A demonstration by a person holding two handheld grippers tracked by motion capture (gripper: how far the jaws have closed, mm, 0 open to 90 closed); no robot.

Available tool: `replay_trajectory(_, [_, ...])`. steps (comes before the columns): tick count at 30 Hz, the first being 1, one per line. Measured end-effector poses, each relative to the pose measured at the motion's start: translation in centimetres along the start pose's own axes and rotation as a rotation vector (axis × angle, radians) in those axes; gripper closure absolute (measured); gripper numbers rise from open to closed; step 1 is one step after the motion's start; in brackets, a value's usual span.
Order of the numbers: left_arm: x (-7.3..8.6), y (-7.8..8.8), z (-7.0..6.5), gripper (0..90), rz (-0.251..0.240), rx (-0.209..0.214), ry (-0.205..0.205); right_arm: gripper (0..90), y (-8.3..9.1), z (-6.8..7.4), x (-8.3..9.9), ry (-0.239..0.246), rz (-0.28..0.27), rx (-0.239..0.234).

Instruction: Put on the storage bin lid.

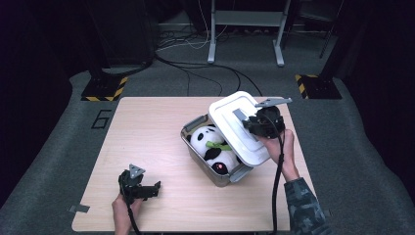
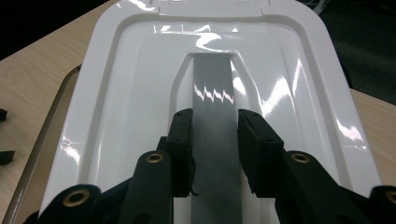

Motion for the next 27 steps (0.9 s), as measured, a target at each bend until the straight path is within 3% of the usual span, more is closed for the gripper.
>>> replay_trajectory(14, [0.0,0.0,0.0,0.0,0.002,0.000,0.000,66.4,-2.3,3.1,0.4,0.041,0.041,-0.062])
replay_trajectory(27, [0.0,0.0,0.0,0.0,0.004,0.003,0.000,66.4,-5.1,4.9,1.4,0.044,0.096,-0.072])
Point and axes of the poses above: each handheld gripper's, and its own axes: y roughly backward along the jaws, x roughly out of its underside, z roughly to its left, the point moved 3 cm from there along -y, roughly forward along the jaws, and after that the axes turned 14 degrees about -y, right-handed, at the moved point
